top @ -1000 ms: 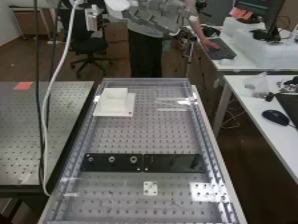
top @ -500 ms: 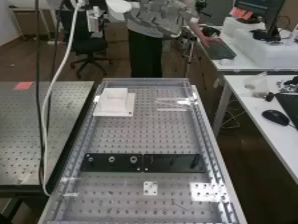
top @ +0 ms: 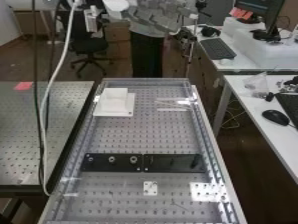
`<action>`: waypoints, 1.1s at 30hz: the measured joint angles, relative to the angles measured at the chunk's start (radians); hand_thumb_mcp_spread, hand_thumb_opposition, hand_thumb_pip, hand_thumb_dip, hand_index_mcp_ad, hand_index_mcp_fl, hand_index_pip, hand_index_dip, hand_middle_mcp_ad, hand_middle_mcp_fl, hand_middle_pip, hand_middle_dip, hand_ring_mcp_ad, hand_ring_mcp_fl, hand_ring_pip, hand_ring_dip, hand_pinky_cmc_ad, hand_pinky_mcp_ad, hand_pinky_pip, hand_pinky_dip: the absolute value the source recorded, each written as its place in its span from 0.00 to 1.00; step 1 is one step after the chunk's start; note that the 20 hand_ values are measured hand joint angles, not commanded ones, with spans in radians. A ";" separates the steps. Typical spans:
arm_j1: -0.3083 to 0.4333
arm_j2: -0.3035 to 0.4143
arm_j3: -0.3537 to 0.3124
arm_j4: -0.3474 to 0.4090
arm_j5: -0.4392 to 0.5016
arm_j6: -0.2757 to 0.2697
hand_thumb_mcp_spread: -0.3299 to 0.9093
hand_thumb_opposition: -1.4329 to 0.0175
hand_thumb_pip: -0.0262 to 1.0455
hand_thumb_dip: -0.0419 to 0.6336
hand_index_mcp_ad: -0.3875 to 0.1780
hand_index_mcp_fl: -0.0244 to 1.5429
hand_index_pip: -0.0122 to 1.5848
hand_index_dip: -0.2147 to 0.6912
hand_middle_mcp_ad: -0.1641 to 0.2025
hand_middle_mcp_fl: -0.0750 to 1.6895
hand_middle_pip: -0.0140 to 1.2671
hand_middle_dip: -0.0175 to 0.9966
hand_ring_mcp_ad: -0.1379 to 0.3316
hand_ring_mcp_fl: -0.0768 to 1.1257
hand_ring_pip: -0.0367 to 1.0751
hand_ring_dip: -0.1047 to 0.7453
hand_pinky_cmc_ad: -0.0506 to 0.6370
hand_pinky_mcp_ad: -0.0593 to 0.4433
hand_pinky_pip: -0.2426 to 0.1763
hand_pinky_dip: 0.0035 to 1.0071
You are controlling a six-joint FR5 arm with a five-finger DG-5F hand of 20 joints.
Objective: Grab the chopstick and place it in the clear container
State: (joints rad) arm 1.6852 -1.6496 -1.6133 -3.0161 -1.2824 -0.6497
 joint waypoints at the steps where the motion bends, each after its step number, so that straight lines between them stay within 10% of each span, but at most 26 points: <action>1: 0.000 0.003 -0.004 0.003 -0.003 0.000 0.42 0.50 0.43 0.15 0.35 0.23 0.03 0.58 0.57 0.11 0.10 0.29 0.55 0.07 0.11 0.30 0.84 0.81 0.23 0.16; 33: -0.002 0.066 -0.068 0.027 -0.061 0.000 0.42 0.50 0.42 0.15 0.35 0.23 0.03 0.58 0.60 0.12 0.10 0.29 0.54 0.07 0.12 0.30 0.84 0.83 0.24 0.17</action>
State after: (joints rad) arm 1.6829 -1.5831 -1.6809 -2.9886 -1.3435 -0.6496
